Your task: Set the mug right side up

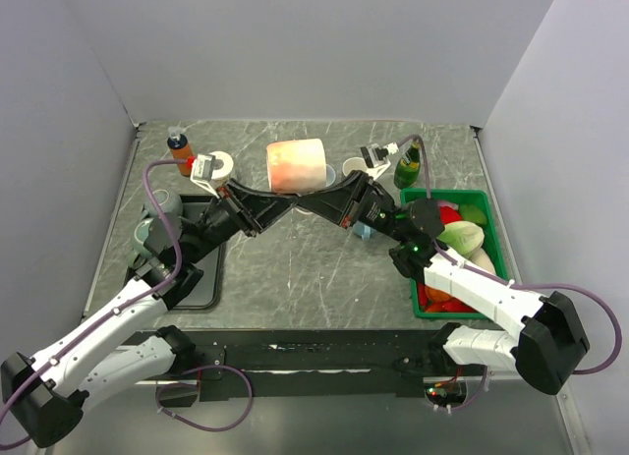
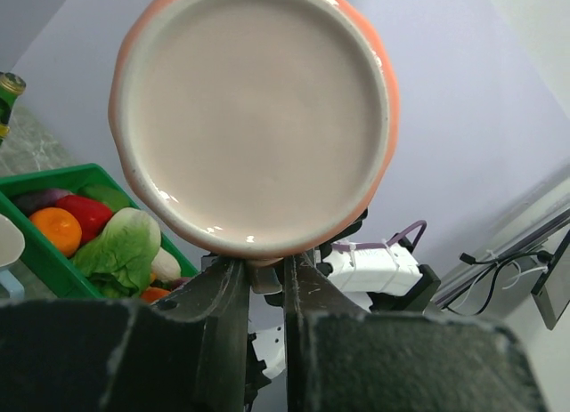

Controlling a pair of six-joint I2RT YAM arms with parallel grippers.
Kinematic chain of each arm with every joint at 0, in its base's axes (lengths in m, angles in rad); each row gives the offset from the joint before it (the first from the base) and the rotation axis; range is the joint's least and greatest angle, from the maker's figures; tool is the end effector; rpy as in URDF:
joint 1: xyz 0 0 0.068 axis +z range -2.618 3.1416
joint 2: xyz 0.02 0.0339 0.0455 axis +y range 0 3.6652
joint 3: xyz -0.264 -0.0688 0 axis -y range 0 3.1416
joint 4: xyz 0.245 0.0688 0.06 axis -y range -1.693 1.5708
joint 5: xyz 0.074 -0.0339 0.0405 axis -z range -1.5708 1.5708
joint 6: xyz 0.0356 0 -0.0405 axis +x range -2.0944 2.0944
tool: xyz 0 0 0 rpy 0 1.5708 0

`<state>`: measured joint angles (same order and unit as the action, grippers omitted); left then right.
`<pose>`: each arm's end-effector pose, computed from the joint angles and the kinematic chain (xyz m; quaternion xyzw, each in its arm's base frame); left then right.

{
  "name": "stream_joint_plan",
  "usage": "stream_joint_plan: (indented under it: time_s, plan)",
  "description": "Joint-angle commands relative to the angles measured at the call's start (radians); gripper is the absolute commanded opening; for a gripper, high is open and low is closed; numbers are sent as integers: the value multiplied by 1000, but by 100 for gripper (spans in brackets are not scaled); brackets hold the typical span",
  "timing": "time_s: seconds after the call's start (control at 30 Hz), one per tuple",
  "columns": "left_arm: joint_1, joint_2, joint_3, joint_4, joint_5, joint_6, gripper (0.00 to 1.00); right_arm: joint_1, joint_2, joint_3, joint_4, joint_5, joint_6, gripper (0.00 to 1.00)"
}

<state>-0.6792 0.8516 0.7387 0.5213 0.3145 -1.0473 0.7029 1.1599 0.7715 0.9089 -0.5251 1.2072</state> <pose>0.1450 -0.1312 0.3870 0.0294 0.5570 -0.6832 0.4712 0.1830 0.1784 0.3704 -0.0967 0.5249 0.7573 0.3764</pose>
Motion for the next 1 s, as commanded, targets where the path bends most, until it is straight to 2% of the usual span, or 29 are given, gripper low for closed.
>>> stream_joint_plan:
  time_s: [0.0, 0.17, 0.27, 0.4, 0.5, 0.67, 0.87, 0.93, 0.97]
  plan:
    - [-8, -29, -2, 85, -21, 78, 1, 6, -15, 6, 36, 13, 25, 0]
    - [-8, -46, 4, 33, -43, 92, 1, 6, -38, 0, 4, 34, -1, 0]
    - [-8, -57, 7, -3, -61, 99, 6, 7, -63, -5, -16, 46, -29, 0]
    - [-8, -80, 2, -30, -87, 115, 24, 7, -107, -11, -64, 79, -66, 0]
    - [-8, -95, 2, -49, -101, 122, 30, 7, -141, -17, -82, 103, -98, 0]
    - [-8, -109, 1, -63, -114, 127, 29, 4, -172, -23, -99, 117, -126, 0]
    - [-8, -108, 2, -63, -107, 130, 13, 6, -181, -26, -73, 106, -135, 0]
    - [-8, -103, 10, -67, -101, 132, 15, 6, -184, -21, -84, 106, -143, 0]
    - [-8, -100, 11, -69, -100, 135, 22, 4, -184, -14, -108, 108, -149, 0]
